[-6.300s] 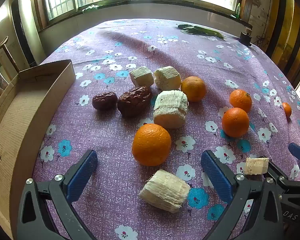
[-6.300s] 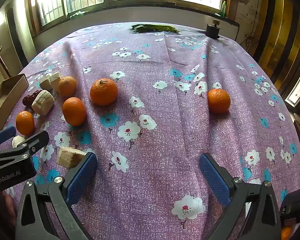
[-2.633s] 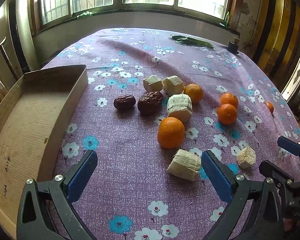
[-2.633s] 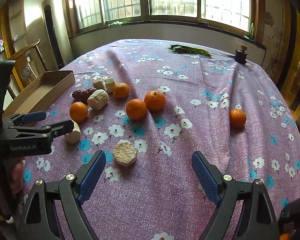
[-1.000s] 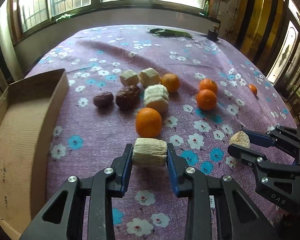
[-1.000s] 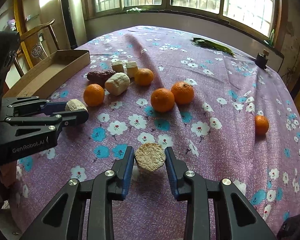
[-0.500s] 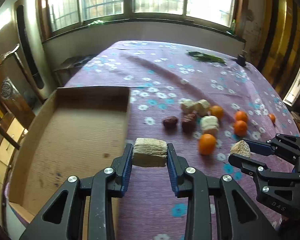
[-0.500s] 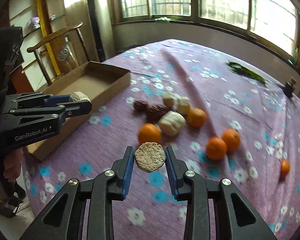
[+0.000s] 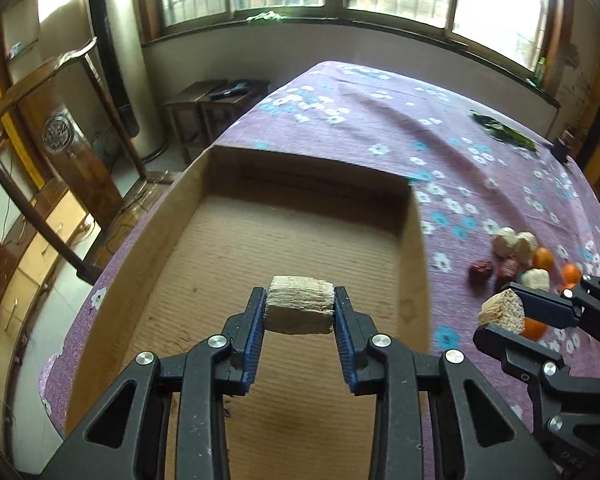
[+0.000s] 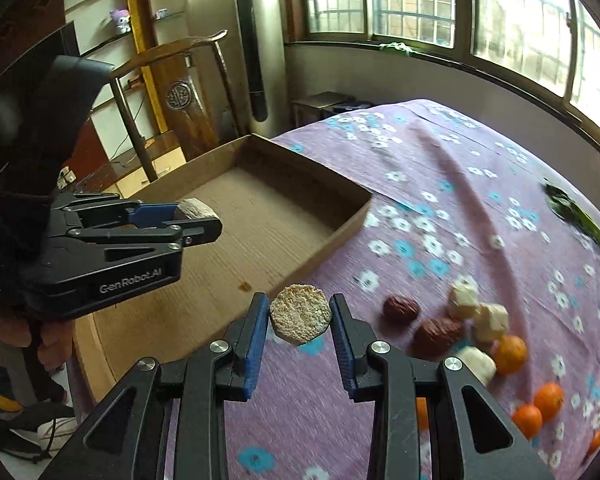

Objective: Organize fruits
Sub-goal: 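Release yam chunk into box from left tool while right tool releases slice there, then move both open tools back from the box toward the fruit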

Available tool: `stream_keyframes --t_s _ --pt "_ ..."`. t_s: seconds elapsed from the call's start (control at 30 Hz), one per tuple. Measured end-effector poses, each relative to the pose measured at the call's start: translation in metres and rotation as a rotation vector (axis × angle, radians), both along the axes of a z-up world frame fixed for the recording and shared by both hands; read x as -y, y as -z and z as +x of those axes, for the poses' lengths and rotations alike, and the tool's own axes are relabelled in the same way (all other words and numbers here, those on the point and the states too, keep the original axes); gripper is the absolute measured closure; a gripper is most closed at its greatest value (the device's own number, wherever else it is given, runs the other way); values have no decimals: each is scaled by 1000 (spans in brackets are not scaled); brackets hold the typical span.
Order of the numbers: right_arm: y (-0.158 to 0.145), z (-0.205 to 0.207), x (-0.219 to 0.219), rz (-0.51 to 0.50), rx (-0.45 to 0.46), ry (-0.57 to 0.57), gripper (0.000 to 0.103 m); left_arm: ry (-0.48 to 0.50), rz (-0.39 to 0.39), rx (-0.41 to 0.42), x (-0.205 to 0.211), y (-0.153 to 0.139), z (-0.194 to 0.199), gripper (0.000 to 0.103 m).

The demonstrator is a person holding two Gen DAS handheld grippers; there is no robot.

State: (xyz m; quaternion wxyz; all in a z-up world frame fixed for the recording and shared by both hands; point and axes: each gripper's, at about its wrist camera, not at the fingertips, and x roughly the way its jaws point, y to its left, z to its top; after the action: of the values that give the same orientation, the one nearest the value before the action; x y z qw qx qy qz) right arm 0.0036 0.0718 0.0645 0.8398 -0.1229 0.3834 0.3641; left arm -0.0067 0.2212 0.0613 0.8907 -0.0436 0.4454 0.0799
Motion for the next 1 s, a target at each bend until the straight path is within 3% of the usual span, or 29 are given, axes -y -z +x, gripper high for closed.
stream_keyframes --t_s 0.27,0.53,0.6,0.63,0.77,0.9,1.0 --pt "20 25 -54 -47 -28 -82 68 -79 -50 -59 -35 18 12 71" --pt "42 32 -74 -65 -76 -121 68 -112 -53 -93 -43 28 15 71" --pt "43 31 -76 -73 -67 -124 67 -119 -40 -99 -43 29 16 63" --pt "42 30 -75 -77 -65 -127 64 -122 -33 -102 -42 30 15 53" --pt "33 25 -62 -48 -69 -108 54 -131 -48 -72 -41 23 10 38" --pt "17 13 -36 -7 -51 -73 52 -135 -30 -13 -32 11 -1 30" --pt "4 0 -10 26 -10 -25 41 -115 -21 27 -16 2 -9 25"
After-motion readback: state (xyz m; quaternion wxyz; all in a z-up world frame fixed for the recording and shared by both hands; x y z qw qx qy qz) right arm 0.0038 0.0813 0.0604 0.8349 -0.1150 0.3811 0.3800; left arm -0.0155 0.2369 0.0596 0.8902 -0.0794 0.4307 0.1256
